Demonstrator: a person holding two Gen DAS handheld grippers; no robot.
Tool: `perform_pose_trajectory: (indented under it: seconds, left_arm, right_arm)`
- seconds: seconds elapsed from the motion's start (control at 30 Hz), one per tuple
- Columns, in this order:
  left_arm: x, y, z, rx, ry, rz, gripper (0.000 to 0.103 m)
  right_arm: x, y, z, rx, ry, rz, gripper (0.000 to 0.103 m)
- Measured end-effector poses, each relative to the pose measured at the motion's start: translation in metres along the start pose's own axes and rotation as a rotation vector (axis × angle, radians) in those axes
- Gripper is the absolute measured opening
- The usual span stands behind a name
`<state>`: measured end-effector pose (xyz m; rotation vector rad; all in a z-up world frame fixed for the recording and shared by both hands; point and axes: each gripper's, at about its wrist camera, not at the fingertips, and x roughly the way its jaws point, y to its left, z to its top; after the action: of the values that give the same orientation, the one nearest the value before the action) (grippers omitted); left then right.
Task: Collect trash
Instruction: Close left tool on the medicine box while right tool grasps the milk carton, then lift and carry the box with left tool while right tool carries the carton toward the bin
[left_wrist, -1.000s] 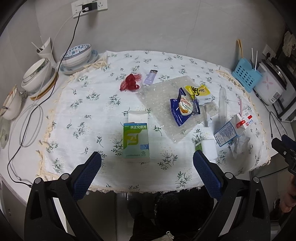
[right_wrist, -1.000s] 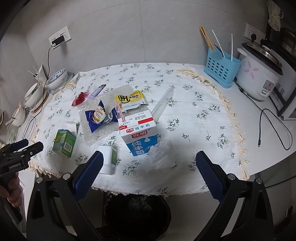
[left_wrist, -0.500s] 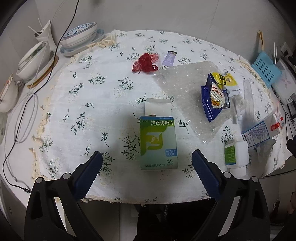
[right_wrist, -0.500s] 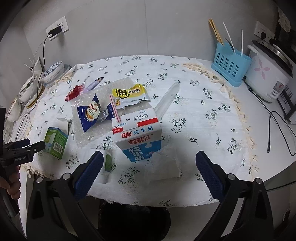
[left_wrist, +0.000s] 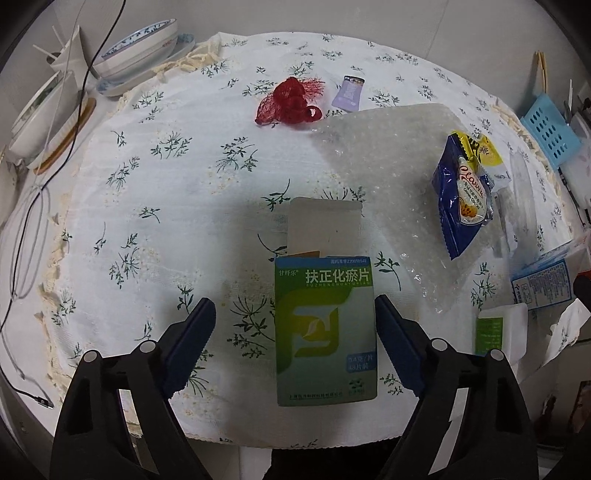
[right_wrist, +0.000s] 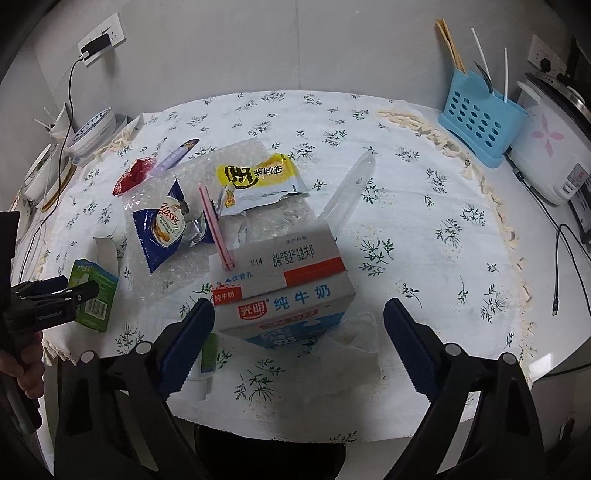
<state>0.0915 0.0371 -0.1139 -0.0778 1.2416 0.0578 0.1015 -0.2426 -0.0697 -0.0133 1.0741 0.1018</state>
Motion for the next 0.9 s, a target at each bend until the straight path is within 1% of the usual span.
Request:
perform_pose_trajectory:
  seconds: [0.1, 0.17, 0.23, 0.3, 0.33, 0.43, 0.5, 0.53, 0.77, 0.9]
  left_arm:
    - [0.004, -0.001, 0.003, 0.008, 0.01, -0.014, 0.077]
    - [0.006, -0.001, 0.005, 0.007, 0.011, -0.017, 0.075]
    - [0.006, 0.0, 0.006, 0.004, 0.01, -0.025, 0.072]
    - [0.007, -0.001, 0.007, 0.009, 0.012, -0.037, 0.068]
    - [0.007, -0.001, 0.007, 0.014, 0.011, -0.038, 0.066]
    - [0.008, -0.003, 0.008, 0.022, 0.015, -0.057, 0.058]
    - [0.009, -0.004, 0.008, 0.03, 0.019, -0.064, 0.049]
    - [0.008, -0.004, 0.008, 0.032, 0.018, -0.066, 0.048]
    - [-0.006, -0.004, 0.008, 0.039, -0.001, -0.079, 0.047]
    - [-0.023, -0.005, 0.007, 0.04, -0.034, -0.09, 0.047]
  right_arm:
    - [0.003, 0.002, 0.004, -0.001, 0.0, 0.0, 0.081]
    - [0.004, 0.003, 0.006, 0.0, 0.003, 0.003, 0.075]
    - [0.005, 0.004, 0.008, -0.001, 0.001, 0.006, 0.072]
    - [0.005, 0.005, 0.01, 0.0, 0.001, 0.01, 0.067]
    - [0.005, 0.006, 0.01, -0.002, -0.001, 0.008, 0.067]
    - [0.004, 0.007, 0.011, -0.002, -0.007, 0.007, 0.065]
    - [0.001, 0.007, 0.011, 0.003, -0.013, 0.008, 0.065]
    - [0.0, 0.006, 0.011, 0.005, -0.017, 0.007, 0.065]
    - [-0.014, 0.006, 0.013, 0.014, -0.046, 0.002, 0.065]
    - [-0.023, 0.006, 0.012, 0.016, -0.062, -0.002, 0.065]
